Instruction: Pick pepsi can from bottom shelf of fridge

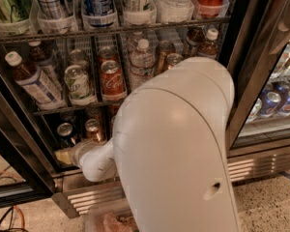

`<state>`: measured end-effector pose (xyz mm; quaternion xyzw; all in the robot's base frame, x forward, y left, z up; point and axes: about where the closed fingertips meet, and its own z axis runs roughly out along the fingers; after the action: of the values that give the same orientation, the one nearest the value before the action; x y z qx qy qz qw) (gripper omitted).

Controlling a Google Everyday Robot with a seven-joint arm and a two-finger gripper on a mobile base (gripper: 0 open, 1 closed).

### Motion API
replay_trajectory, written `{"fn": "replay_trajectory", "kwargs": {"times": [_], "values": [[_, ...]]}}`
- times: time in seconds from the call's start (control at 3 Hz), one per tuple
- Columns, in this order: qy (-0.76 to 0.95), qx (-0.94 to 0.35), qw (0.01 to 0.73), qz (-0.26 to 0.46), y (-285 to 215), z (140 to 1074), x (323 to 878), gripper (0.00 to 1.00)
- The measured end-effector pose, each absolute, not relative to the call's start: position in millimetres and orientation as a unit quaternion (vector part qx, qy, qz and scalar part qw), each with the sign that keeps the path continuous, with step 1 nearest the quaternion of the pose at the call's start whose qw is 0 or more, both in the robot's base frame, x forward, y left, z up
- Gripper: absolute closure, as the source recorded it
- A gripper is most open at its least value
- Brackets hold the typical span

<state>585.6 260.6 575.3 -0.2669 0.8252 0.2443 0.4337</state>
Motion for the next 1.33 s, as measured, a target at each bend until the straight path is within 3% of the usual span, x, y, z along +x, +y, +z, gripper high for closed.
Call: {"fn": "replay_trajectory", "kwargs": {"times": [1.33], "values": [[0.813, -0.296, 0.448, 0.226, 268.4, 600.9, 593.0, 0.27]]}}
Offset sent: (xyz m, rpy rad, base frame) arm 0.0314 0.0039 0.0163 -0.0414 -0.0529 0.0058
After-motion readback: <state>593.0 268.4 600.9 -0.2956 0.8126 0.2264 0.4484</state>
